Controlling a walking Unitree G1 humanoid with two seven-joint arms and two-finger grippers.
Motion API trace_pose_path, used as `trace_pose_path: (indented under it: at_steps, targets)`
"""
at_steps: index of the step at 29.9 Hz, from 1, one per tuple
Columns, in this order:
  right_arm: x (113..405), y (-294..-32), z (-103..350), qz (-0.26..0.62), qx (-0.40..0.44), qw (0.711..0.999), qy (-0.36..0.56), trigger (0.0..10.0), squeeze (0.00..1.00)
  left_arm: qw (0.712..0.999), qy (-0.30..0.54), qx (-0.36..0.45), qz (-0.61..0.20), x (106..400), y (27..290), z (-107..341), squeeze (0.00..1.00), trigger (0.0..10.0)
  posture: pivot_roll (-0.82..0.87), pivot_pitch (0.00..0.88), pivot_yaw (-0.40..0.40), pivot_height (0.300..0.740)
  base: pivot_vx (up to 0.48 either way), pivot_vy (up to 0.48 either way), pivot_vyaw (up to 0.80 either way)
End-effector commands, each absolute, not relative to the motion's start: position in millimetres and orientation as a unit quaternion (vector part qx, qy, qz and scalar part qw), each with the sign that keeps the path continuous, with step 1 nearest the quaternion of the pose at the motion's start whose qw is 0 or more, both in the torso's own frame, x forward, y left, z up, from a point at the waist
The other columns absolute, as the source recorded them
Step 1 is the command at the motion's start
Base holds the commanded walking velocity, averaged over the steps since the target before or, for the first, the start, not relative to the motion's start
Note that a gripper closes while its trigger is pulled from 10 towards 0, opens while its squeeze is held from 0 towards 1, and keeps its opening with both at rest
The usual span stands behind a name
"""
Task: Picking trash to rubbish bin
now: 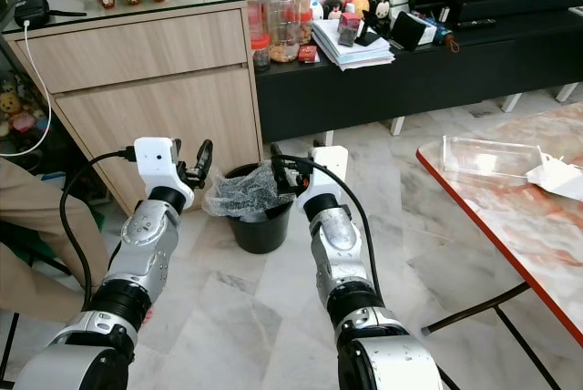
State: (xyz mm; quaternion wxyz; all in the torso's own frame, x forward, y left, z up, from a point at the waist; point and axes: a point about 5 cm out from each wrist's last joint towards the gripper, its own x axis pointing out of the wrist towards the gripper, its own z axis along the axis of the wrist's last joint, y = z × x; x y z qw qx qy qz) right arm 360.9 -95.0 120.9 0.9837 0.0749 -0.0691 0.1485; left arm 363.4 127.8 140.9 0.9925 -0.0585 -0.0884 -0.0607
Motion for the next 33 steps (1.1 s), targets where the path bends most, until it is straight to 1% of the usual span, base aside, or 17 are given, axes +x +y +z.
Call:
trace_pose_path:
  at_steps: [1,2,4,9,33]
  targets:
    - [361.9,-93.0,124.0,0.15,0.075,0.983,-0.072,10.0,0.0,0.992,-0.089,-0.062,-0.058,365.7,127.8,144.4,0.0,10.0,0.03,0.0,0.026,0.74,0.0,0.48,-0.8]
    - [362.2,-93.3,124.3,0.149,0.075,0.983,-0.072,10.0,0.0,0.992,-0.095,-0.058,-0.062,365.3,127.2,145.9,0.0,10.0,0.03,0.0,0.028,0.74,0.0,0.48,-0.8]
    - [362.5,-93.1,124.8,0.146,0.076,0.984,-0.072,10.0,0.0,0.992,-0.097,-0.049,-0.061,364.0,128.5,145.6,0.0,10.0,0.03,0.0,0.028,0.74,0.0,0.0,-0.8]
    - [362.0,-90.7,124.6,0.148,0.078,0.983,-0.072,10.0,0.0,0.993,-0.095,-0.05,-0.056,363.8,132.1,145.2,0.0,10.0,0.04,0.0,0.027,0.74,0.0,0.0,-0.8]
    - [361.8,-88.8,123.9,0.15,0.076,0.983,-0.068,10.0,0.0,0.993,-0.098,-0.047,-0.053,362.3,132.1,146.4,0.0,10.0,0.04,0.0,0.021,0.74,0.0,0.0,-0.8]
